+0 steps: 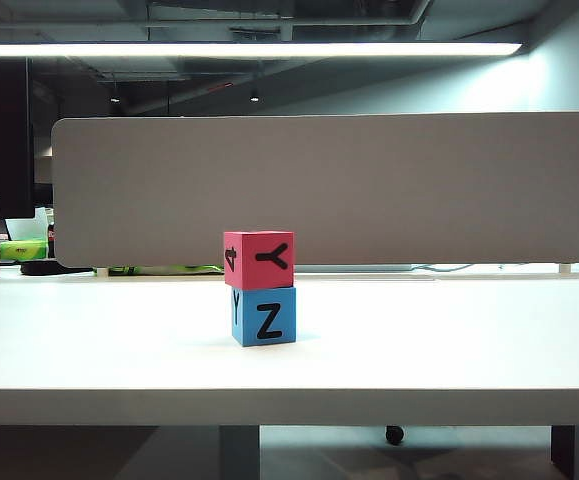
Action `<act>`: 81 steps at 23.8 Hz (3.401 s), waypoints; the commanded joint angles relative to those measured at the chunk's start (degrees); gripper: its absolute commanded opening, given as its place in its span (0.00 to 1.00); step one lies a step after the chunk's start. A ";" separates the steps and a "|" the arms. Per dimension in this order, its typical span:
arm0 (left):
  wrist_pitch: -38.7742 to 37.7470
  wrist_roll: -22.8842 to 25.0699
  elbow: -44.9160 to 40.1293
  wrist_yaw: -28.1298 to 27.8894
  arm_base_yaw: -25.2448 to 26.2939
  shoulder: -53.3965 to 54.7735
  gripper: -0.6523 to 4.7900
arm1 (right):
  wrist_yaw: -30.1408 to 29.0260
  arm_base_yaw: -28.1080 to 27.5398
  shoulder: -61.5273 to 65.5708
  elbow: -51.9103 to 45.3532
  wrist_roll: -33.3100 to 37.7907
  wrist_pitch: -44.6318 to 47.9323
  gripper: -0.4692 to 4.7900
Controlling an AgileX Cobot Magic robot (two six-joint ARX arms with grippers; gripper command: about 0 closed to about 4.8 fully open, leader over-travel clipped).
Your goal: Stack the letter block on the right onto the letter block on the left.
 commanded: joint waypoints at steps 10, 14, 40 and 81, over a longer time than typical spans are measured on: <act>0.11 0.22 0.31 0.31 -0.07 0.02 0.11 | 0.15 0.68 1.18 0.28 -0.15 2.10 0.10; 0.09 0.22 0.31 0.17 -0.07 0.02 0.11 | 1.62 -1.01 -1.33 0.24 -1.55 1.25 0.10; 0.07 0.22 0.31 0.13 -0.09 0.02 0.11 | -14.47 -60.87 -66.38 -30.14 11.58 11.10 0.10; 0.07 0.22 0.31 0.15 -0.09 0.02 0.11 | -13.05 -68.11 -66.97 -51.76 13.22 7.19 0.10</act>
